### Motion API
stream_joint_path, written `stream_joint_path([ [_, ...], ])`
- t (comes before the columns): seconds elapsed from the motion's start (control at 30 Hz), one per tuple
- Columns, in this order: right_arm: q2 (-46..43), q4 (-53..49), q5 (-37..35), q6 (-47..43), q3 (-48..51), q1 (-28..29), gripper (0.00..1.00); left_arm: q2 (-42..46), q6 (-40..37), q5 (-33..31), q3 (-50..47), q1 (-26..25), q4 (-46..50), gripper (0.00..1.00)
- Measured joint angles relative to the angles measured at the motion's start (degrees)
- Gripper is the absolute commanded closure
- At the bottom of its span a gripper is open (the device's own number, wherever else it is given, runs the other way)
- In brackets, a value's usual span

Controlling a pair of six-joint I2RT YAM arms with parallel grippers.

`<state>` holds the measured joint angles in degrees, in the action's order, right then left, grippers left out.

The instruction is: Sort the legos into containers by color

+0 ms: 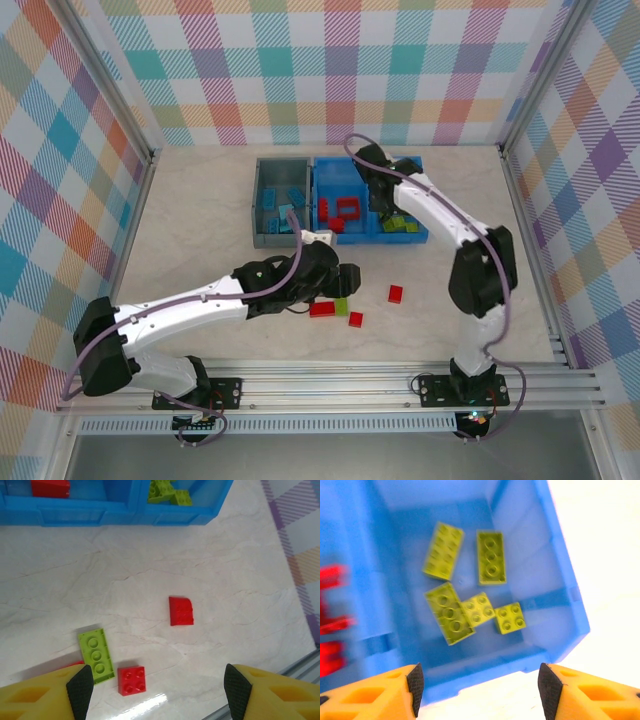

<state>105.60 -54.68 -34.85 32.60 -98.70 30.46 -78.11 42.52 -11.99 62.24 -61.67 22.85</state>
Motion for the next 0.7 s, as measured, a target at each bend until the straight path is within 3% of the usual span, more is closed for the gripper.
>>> stream_joint_path([
  [0.23, -30.2, 5.5, 4.9, -1.5, 13.1, 1.6, 0.35, -4.4, -1.2, 1.8, 0.8, 0.1, 2.9, 0.27],
  [0.37, -45.8, 7.1, 14.9, -3.8, 22.2, 1.1, 0.33, -6.4, -3.2, 2.6, 3.5, 0.1, 5.4, 0.27],
  [0.53, -55.6, 5.6, 30.7, -4.1, 31.1, 1.3, 0.31, -9.6, -5.9, 3.1, 6.4, 0.1, 8.6, 0.26],
  [0.7, -62.4, 1.5, 40.2, -0.2, 41.4, 2.9, 0.29, -9.8, -10.1, 3.3, 6.4, 0.1, 14.4, 0.2],
])
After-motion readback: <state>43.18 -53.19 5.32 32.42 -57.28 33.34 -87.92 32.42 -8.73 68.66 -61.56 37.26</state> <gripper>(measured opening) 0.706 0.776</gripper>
